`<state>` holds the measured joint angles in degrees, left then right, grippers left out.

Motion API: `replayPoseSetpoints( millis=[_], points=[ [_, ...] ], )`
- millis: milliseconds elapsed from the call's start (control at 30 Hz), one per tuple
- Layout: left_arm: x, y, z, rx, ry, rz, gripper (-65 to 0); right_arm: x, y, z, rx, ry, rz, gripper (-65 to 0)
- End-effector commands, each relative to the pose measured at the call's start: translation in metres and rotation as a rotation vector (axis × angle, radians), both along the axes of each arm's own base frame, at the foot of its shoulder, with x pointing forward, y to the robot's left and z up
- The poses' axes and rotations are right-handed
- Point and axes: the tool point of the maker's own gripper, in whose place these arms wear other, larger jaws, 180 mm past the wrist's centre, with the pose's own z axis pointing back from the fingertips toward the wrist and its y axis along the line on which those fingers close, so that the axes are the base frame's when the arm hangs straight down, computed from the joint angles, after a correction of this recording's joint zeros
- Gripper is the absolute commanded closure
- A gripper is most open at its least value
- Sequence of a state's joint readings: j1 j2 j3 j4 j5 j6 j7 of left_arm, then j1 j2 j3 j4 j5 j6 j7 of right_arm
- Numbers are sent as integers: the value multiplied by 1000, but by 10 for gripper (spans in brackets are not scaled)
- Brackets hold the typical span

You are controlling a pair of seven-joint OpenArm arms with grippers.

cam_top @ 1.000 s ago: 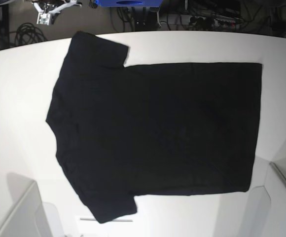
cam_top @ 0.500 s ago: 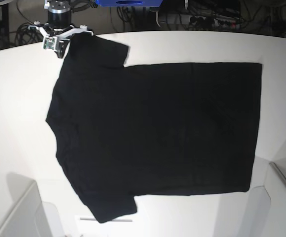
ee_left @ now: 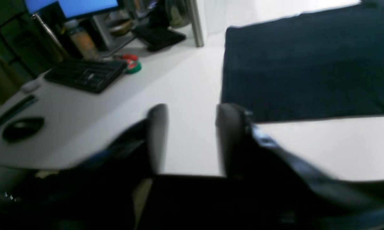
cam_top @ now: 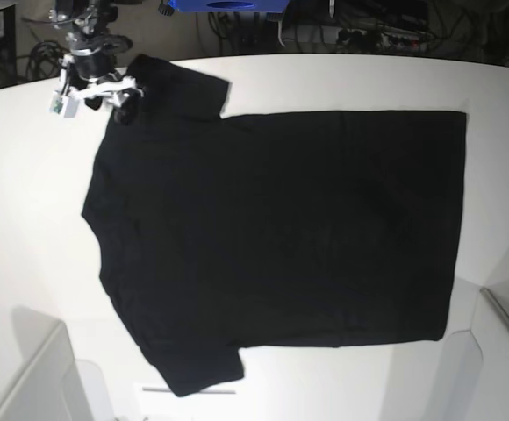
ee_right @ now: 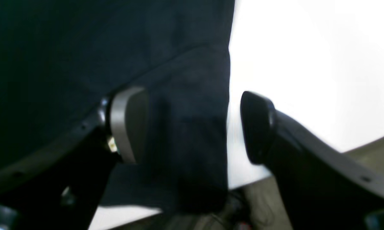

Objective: Fold the T-shirt properly
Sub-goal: 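Grasp the shoulder corner of the black T-shirt with the right gripper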

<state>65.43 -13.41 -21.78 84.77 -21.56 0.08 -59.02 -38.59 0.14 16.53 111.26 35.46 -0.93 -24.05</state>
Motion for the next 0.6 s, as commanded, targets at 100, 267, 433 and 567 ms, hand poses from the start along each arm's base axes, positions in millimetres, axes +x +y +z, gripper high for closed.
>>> replayPoseSetpoints(
  millis=[100, 267, 433, 567],
  points=[
    [14, -15, -4, -56, 38, -80, -448, 14, -13, 17, 86, -48, -16, -426],
    [30, -23, -11, -299, 20, -65, -448, 14, -14, 14, 96, -37, -8, -426],
    [44, -25, -12, -534, 5, -69, -448, 7, -20, -9, 110, 16, -36, -426],
    [50, -27, -11, -553, 16, -96, -448, -1, -23, -25, 120, 62, -52, -426]
  ],
)
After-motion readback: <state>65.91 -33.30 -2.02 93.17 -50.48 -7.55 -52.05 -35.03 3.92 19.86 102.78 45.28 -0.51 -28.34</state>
